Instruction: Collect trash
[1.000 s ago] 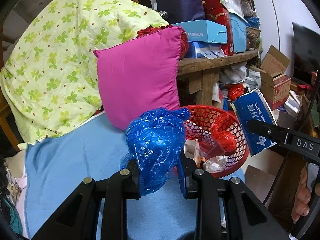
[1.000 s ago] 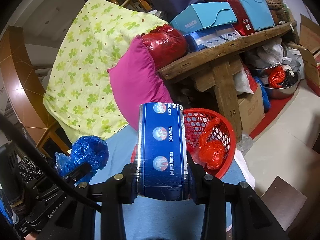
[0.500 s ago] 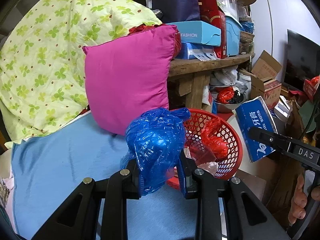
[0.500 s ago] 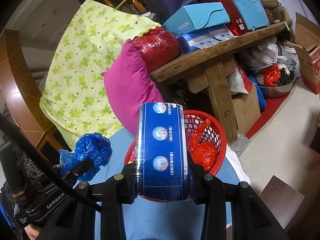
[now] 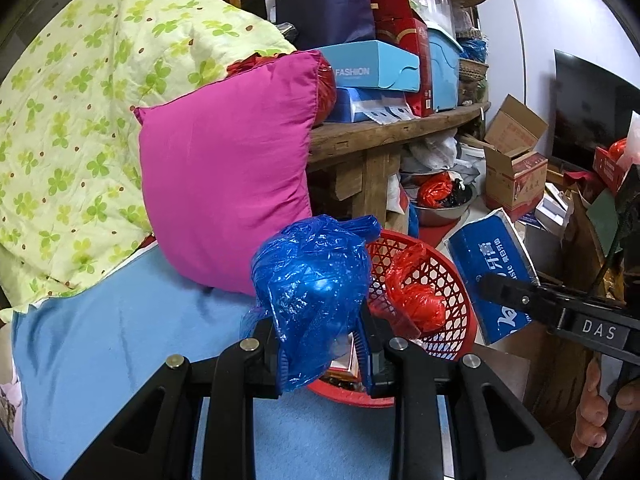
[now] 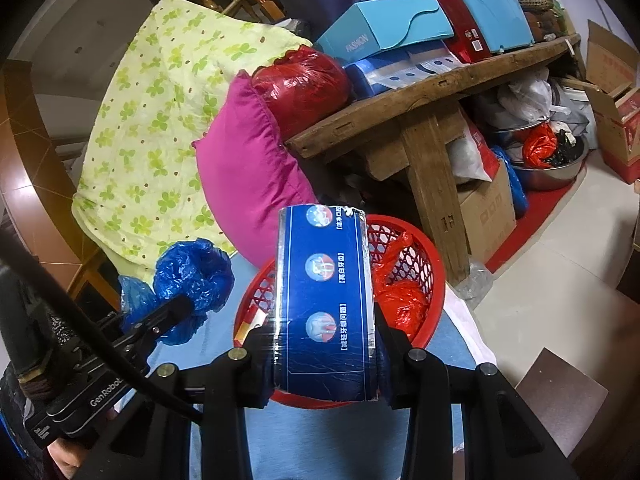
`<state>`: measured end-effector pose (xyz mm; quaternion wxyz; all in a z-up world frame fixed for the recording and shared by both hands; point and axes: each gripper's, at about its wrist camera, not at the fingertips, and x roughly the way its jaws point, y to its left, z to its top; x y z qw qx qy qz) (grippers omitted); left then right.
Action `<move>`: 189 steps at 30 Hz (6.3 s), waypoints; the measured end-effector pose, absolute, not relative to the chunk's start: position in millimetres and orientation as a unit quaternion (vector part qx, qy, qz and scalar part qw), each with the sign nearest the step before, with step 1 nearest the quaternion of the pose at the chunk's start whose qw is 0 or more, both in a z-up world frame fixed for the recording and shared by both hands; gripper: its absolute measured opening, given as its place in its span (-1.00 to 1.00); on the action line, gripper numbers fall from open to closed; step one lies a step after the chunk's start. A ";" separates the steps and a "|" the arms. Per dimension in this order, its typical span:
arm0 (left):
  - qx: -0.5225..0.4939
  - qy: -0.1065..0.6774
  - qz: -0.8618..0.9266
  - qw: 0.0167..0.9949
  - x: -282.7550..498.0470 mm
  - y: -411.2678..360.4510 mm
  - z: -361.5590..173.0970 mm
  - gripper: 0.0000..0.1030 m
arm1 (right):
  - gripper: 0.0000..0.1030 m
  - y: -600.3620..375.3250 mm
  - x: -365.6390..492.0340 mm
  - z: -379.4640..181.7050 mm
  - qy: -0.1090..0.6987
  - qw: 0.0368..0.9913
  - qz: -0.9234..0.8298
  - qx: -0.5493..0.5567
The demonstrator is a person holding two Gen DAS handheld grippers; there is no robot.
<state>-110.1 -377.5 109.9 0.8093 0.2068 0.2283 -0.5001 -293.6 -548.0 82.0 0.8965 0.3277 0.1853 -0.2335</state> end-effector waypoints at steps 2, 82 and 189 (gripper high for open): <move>0.208 0.229 -0.500 0.809 -109.1 -380.2 109.0 -0.43 | -0.20 -550.6 -292.4 80.6 0.187 0.895 -0.235 0.329; 0.138 0.261 -0.604 0.741 -110.7 -357.6 92.5 0.43 | 0.13 -588.4 -302.3 52.6 0.131 0.874 -0.214 0.417; 0.147 0.194 -0.307 0.920 -224.7 -147.9 194.5 0.67 | 0.43 -365.4 -377.1 178.3 0.142 0.934 -0.303 0.126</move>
